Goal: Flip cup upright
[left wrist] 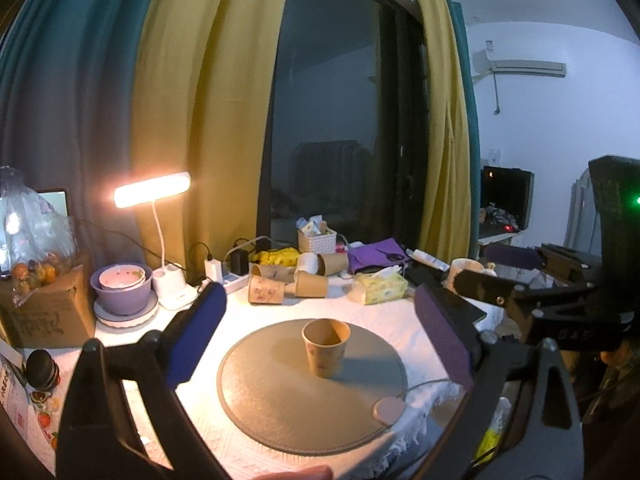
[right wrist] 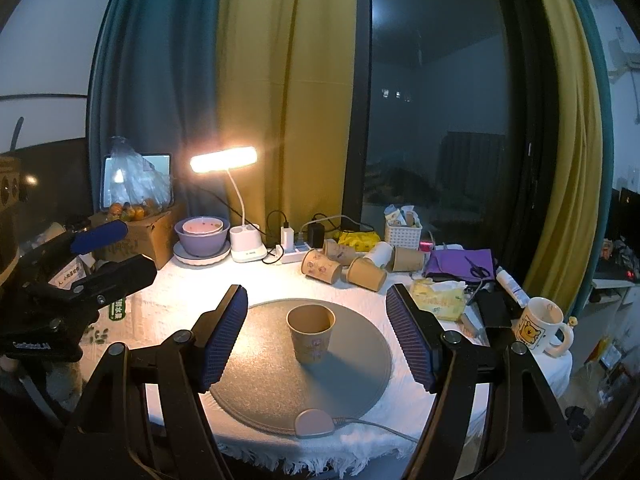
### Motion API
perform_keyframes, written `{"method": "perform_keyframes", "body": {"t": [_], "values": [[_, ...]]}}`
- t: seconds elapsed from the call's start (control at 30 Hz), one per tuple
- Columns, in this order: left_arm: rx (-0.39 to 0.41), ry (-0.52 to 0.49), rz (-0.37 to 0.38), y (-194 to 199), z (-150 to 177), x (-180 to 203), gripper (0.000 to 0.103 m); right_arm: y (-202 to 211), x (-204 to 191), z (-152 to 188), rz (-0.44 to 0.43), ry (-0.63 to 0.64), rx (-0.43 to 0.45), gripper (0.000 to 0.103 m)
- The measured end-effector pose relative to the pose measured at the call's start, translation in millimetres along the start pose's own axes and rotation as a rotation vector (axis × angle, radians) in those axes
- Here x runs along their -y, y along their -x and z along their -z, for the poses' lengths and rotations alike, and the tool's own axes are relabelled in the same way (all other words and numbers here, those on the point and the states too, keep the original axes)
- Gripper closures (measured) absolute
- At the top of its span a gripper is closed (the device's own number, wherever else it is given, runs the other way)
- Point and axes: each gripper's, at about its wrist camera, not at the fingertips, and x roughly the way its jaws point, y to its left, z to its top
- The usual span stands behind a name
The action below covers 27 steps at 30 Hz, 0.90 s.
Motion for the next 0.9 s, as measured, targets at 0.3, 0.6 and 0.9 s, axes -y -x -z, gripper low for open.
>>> {"method": "perform_keyframes", "body": {"t": [0.3, 0.6, 0.9], "values": [[0.0, 0.002, 0.001, 1.4, 0.0, -1.4, 0.007, -0.4, -1.8, -0.5, -0.001, 0.001, -0.002, 0.028], [0.0, 0.003, 0.002, 1.7, -0.2, -2.6, 0.007, -0.5, -2.0, -0.5, 0.0, 0.002, -0.002, 0.028], [0.0, 0.003, 0.003, 1.3, -0.2, -3.2, 0.007, -1.3, -2.9, 0.4, 0.001, 0.003, -0.002, 0.028]]}}
